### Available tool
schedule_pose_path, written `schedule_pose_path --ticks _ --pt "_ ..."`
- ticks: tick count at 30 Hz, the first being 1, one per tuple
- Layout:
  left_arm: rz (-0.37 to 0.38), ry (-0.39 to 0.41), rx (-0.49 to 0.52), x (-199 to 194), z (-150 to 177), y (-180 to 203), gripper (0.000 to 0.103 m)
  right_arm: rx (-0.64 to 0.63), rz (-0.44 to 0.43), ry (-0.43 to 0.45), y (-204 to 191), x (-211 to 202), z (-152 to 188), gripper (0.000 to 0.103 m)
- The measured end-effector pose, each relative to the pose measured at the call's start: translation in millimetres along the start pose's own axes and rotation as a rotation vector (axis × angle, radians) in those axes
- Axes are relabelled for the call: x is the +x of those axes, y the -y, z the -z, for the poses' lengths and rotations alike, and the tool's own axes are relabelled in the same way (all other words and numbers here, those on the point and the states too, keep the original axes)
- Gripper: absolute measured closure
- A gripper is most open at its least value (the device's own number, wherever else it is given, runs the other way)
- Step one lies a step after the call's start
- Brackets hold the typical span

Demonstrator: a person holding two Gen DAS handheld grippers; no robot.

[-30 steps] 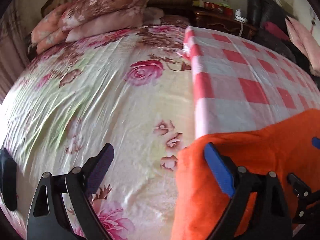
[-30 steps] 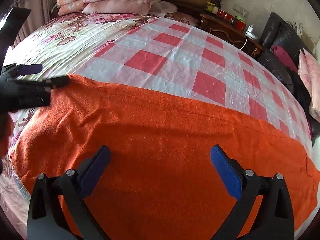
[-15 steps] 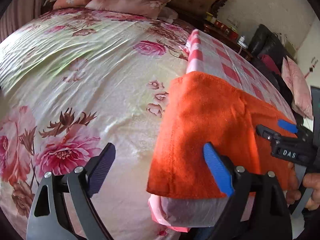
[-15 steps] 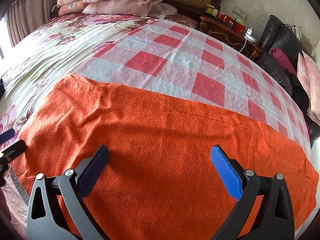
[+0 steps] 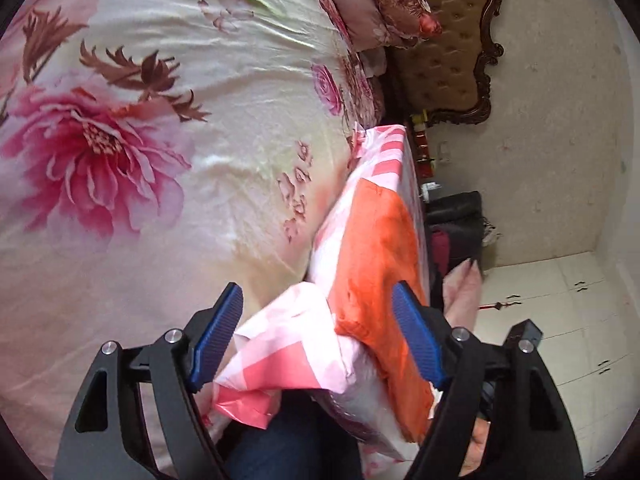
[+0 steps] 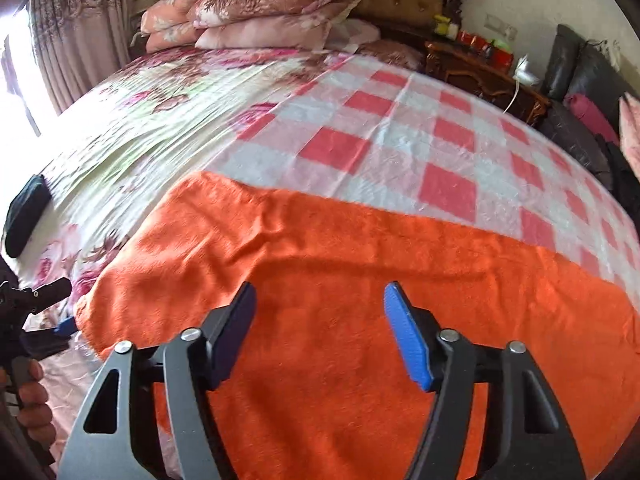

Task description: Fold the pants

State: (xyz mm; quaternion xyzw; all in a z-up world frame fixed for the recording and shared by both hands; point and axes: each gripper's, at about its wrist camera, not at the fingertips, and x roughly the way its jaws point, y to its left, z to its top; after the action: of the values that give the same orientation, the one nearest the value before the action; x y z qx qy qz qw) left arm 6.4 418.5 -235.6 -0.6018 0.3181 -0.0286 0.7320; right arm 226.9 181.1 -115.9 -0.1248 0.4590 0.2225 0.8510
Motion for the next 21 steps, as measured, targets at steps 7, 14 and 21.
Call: schedule_pose_path --ticks 7,14,21 --pt "0.129 -0.093 -0.079 25.3 1.3 -5.9 0.045 -0.026 0.023 -0.038 -9.6 13.8 8.6 0.05" --pt "0.142 -0.118 -0.019 31.6 -3.1 10.5 0.086 0.011 0.058 -0.04 0.5 17.8 9.1 0.028" --pt "0.06 -0.074 0.076 19.3 -8.7 41.6 0.094 0.043 0.02 -0.064 10.8 21.5 5.9 0.022"
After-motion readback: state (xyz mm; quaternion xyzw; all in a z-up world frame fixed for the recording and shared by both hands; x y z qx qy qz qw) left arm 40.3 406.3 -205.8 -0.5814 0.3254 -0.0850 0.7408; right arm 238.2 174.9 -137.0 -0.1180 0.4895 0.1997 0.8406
